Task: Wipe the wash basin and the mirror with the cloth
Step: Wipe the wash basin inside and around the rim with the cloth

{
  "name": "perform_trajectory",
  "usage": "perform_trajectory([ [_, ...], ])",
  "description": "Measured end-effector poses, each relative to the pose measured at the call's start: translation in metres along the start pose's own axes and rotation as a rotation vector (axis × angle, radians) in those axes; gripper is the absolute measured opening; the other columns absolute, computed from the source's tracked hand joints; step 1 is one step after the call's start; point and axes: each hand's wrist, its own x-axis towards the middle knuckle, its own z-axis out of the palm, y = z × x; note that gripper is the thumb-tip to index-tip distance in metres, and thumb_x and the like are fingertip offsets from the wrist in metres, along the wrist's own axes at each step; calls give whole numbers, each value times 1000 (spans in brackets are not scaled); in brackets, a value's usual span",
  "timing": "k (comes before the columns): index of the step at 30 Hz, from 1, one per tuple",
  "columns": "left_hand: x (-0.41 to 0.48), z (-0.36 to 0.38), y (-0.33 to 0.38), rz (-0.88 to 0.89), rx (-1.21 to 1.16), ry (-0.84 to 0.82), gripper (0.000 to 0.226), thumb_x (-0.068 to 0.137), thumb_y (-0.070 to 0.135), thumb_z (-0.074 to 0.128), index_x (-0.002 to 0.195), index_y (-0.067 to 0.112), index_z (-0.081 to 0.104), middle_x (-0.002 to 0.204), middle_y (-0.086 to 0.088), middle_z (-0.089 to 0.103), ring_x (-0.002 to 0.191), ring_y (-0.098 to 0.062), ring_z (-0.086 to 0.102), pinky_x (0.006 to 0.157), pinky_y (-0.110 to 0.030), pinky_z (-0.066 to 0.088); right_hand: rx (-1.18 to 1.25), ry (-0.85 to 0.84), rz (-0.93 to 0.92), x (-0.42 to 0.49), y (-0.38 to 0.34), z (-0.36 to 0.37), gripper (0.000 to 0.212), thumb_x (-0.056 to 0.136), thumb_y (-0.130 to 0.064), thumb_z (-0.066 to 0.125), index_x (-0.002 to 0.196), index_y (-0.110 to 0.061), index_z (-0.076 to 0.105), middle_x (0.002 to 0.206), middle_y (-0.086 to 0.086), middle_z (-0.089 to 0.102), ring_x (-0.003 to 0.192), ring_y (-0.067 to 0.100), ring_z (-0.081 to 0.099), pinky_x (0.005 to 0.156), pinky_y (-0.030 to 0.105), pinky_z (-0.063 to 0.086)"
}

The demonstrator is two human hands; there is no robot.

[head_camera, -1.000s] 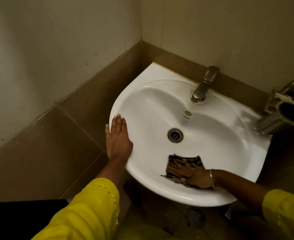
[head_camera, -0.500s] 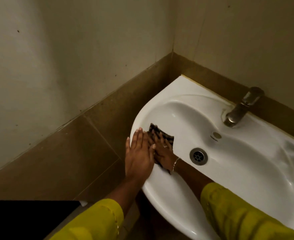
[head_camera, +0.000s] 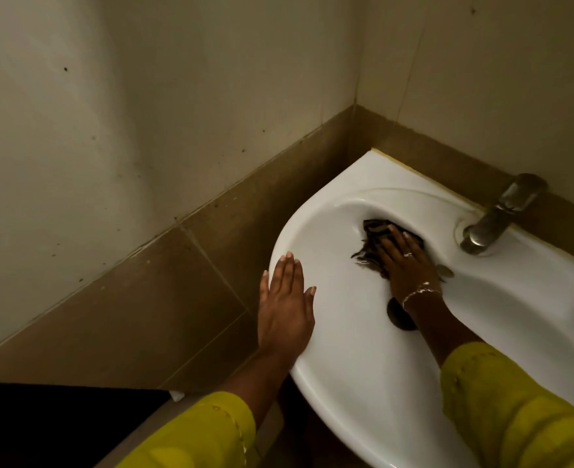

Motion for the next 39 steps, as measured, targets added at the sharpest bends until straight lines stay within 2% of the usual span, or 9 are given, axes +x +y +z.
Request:
perform_trajectory([
  [3, 0, 1, 0, 7, -4, 0, 51, 89, 32, 32, 123, 2, 55, 131, -14, 55, 123, -25, 51, 99, -55, 36, 42, 49, 92, -25, 2, 2, 54, 74, -4, 24, 114, 5, 60, 128, 20, 55, 142, 19, -17, 116, 32, -10],
  [9, 0, 0, 0, 2, 14, -14, 51, 88, 32, 31, 122, 3, 56, 130, -13, 57, 121, -23, 53, 97, -54, 39, 13, -61, 116, -29, -4, -5, 51, 64, 0, 51, 115, 4, 60, 129, 18, 56, 142, 22, -17, 116, 35, -12],
  [12, 0, 0, 1, 0, 1, -19, 51, 88, 31, 31, 124, 4, 55, 131, -12, 56, 123, -23, 51, 98, -54, 39, 37, -145, 76, -12, -13, 1, 45, 75, -9, 35, 109, 0, 64, 120, 18, 62, 135, 37, 30, 116, 40, -10],
  [17, -1, 2, -1, 0, -25, -29, 52, 90, 32, 29, 128, 4, 50, 136, -13, 51, 128, -24, 46, 108, -41, 21, 339, -247, 155, 26, -68, 6, 49, 79, -25, 33, 123, -3, 40, 117, 25, 62, 104, 54, 54, 84, 64, 44],
  [20, -1, 0, -1, 2, -43, -55, 55, 95, 38, 22, 129, 3, 50, 138, -13, 49, 129, -24, 44, 107, -40, 18, 598, -155, 159, 29, -102, -4, 62, 96, -42, 13, 132, 3, 36, 132, 31, 46, 119, 57, 38, 100, 62, 29],
  [25, -1, -1, -1, 1, -79, -69, 62, 94, 43, 19, 130, 3, 49, 139, -14, 48, 131, -25, 41, 108, -39, 14, 987, -103, 23, 9, -134, -28, 90, 73, -77, -10, 136, -14, 1, 147, 5, -5, 140, 28, -6, 110, 29, -14],
  [29, -1, -1, 0, -11, -140, -37, 61, 89, 39, 25, 133, 3, 45, 143, -14, 42, 135, -25, 35, 110, -35, 7, 1215, -239, 28, -33, -138, -50, 89, 81, -61, 52, 145, -12, 15, 153, 1, 8, 140, 14, 12, 119, 37, 5],
  [33, -2, -1, 0, -28, -182, -11, 68, 88, 47, 19, 136, 3, 41, 145, -13, 38, 137, -23, 31, 110, -32, 3, 1185, -316, -138, -75, -125, -54, 78, 86, -68, 14, 141, -13, 10, 151, 0, -3, 141, 11, -8, 115, 27, -9],
  [39, -3, 3, -2, -28, -186, -17, 77, 85, 53, 11, 139, 4, 34, 150, -11, 30, 141, -20, 22, 113, -33, 0, 952, -714, -248, -149, -70, -60, 110, 57, -90, -8, 143, -21, -3, 151, -9, -7, 141, 12, -11, 111, 24, -11],
])
